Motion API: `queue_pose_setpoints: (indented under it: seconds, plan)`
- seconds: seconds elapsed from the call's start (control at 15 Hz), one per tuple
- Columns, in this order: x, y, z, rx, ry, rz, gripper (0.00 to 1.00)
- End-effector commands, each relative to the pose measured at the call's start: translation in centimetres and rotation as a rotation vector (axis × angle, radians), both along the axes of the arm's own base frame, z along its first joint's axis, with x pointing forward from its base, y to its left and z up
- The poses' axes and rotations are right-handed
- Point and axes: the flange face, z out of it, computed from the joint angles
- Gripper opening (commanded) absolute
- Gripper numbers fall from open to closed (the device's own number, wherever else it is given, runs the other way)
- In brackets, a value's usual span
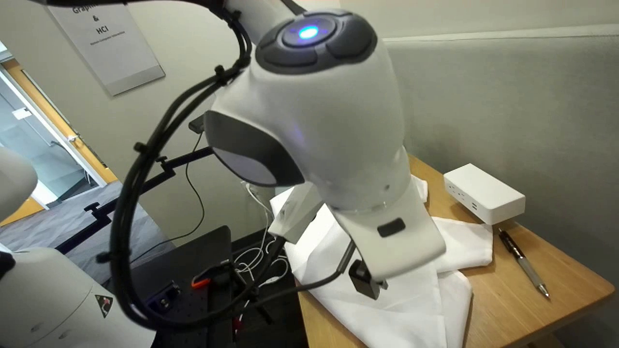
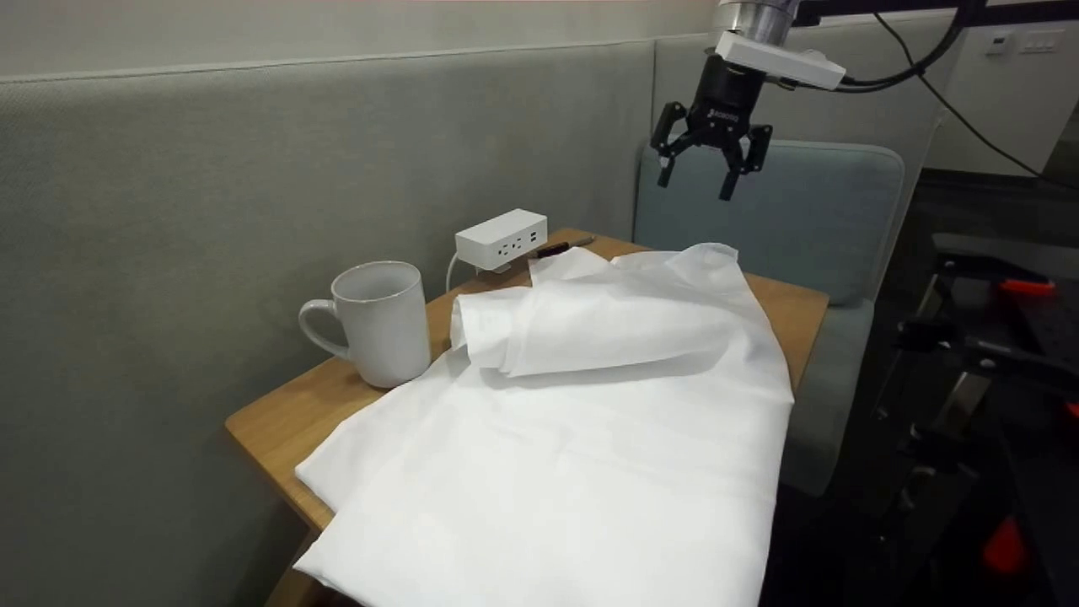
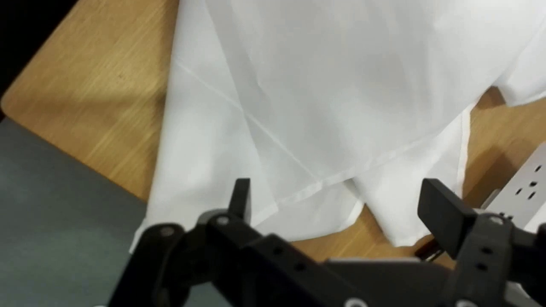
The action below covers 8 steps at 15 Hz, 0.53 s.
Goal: Unfold the cloth on the table
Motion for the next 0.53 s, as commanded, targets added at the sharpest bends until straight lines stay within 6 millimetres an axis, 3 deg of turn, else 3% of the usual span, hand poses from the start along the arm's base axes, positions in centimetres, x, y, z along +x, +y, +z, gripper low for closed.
queue_pose_setpoints:
  seconds: [0.0,0.33,0.47]
  plan:
    - [1.1,4.9,2.2,-0.07,-0.046,0.192,1.0]
    - [4.5,13.2,3.0,-0.111,-0.101,0.477,1.0]
    - [6.1,16.0,3.0,-0.09,-0.12,0.515,1.0]
